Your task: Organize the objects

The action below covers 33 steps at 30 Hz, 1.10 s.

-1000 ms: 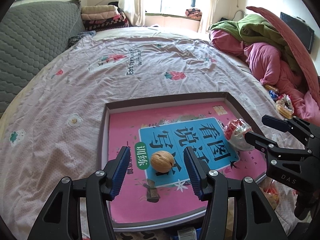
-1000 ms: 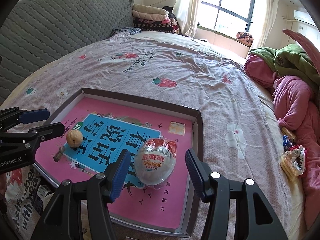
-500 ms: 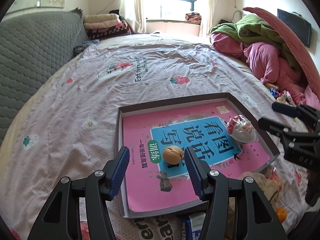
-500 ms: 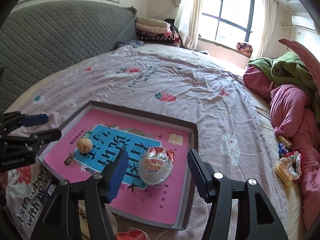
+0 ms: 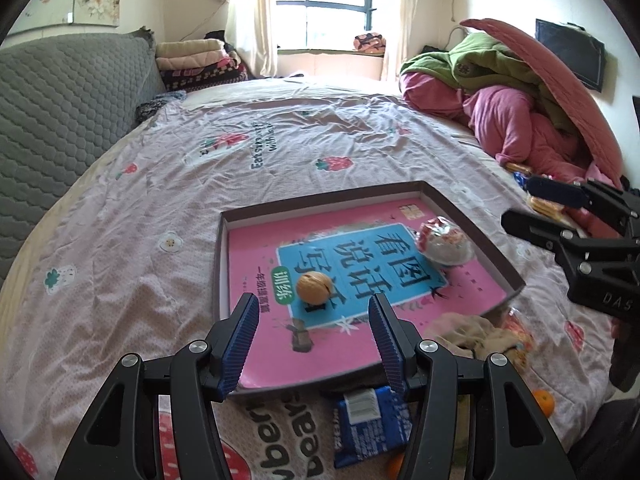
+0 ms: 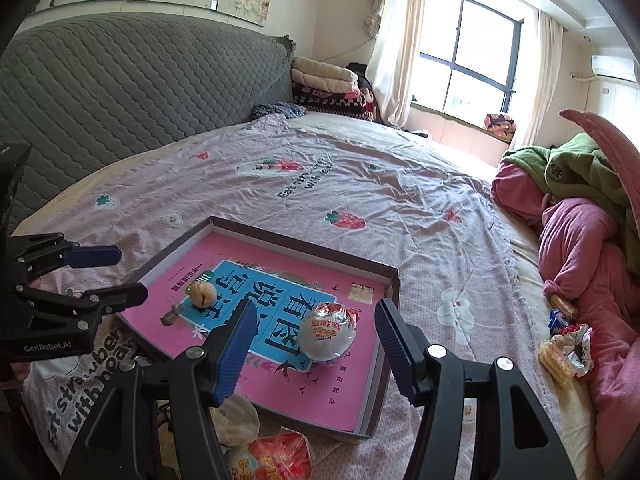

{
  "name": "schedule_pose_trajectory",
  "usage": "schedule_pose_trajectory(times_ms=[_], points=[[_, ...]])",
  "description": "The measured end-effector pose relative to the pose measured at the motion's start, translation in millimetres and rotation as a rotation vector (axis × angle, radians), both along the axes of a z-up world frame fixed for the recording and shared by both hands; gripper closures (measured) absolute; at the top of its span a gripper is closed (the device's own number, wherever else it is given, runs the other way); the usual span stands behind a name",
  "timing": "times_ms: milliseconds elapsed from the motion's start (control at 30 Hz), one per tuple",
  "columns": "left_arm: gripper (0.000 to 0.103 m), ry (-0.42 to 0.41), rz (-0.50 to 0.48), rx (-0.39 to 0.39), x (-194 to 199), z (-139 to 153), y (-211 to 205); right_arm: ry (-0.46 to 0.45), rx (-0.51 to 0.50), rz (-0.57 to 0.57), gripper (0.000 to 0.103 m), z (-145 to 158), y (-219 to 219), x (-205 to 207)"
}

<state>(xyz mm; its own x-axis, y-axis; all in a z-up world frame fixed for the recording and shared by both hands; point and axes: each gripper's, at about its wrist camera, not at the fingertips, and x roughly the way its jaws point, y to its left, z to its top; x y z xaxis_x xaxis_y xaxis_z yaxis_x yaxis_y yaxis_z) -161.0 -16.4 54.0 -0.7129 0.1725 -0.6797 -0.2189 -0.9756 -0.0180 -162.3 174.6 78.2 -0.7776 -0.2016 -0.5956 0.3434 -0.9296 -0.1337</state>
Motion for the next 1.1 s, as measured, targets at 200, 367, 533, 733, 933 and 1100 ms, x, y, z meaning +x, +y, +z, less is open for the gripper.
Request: schedule_pose_trajectory(times_ms=[200, 367, 533, 733, 933, 1100], points=[[0.044, -0.015, -0.021, 0.018, 9.1, -2.6, 5.5, 0.007, -0.007, 0.010, 0.042, 4.5, 7.1, 9.5], [0.044, -0.019, -0.013, 0.032, 19.9, -5.3, 6.0, 0.016, 0.002, 0.009, 0.042, 6.9, 13.8, 16.2], [0.044, -0.016, 0.001, 0.039, 32.9, -7.2, 6.0, 0.027, -0.026, 0.010, 0.042, 11.1, 22.8, 23.8], [0.044, -0.022, 0.020, 0.056, 46.3, -9.4, 4.3, 0.034, -0.027, 0.010, 0.042, 13.1, 29.3, 32.2], [0.044, 0.000, 0.027, 0.045, 53.9, -6.5, 5.2, 0.051, -0.035, 0.019, 0.042, 15.2, 31.4, 42.4], [0.044, 0.017, 0.039, 0.052, 61.9, -3.5, 4.6, 0.057, -0.034, 0.030, 0.042, 15.4, 28.4, 47.9]])
